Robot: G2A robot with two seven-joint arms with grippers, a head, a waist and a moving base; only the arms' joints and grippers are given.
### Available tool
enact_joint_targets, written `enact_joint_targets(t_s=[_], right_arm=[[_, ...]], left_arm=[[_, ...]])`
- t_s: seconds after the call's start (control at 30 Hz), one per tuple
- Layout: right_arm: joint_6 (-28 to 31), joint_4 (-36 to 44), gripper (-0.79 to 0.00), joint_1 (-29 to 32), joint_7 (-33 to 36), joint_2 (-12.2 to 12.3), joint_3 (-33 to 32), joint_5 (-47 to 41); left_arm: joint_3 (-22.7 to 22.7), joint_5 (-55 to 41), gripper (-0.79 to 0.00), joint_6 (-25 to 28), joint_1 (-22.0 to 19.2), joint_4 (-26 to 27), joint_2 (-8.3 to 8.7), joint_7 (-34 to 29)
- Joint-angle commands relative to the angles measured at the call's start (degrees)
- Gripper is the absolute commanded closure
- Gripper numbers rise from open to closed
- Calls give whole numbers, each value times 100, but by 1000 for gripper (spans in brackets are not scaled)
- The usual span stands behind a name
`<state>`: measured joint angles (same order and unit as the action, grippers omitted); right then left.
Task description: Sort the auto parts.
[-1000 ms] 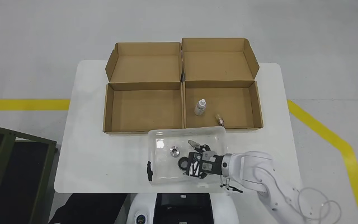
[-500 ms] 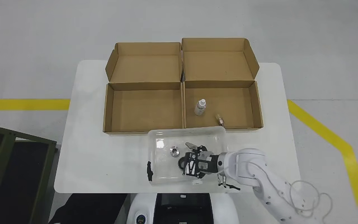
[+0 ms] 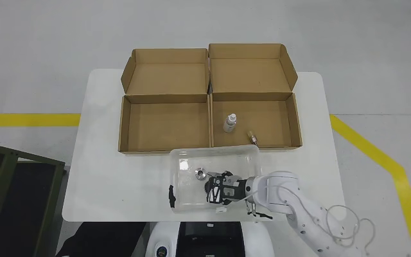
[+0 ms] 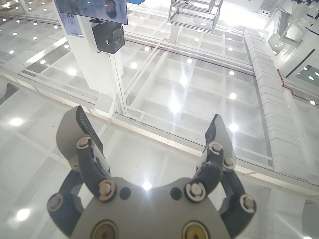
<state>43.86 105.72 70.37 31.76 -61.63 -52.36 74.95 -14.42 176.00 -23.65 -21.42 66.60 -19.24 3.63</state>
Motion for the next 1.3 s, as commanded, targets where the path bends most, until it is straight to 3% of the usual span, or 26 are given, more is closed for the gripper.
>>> enact_joint_targets(t_s=[0.0, 0.13, 0.37, 0.83, 1.27], right_arm=[[-11, -26, -449, -14, -14, -6, 33, 3], [-16, -49, -357, -36, -38, -13, 78, -2], [56, 16, -6, -29, -44, 1, 86, 40], [-7, 726, 0, 295, -218, 128, -406, -84], [-434, 1436, 0, 659, -923, 189, -935, -598]], left_arm=[[0, 0, -785, 0, 0, 0, 0, 0], [0, 0, -785, 0, 0, 0, 0, 0], [0, 0, -785, 0, 0, 0, 0, 0], [0, 0, -785, 0, 0, 0, 0, 0], [0, 0, -785, 0, 0, 0, 0, 0]])
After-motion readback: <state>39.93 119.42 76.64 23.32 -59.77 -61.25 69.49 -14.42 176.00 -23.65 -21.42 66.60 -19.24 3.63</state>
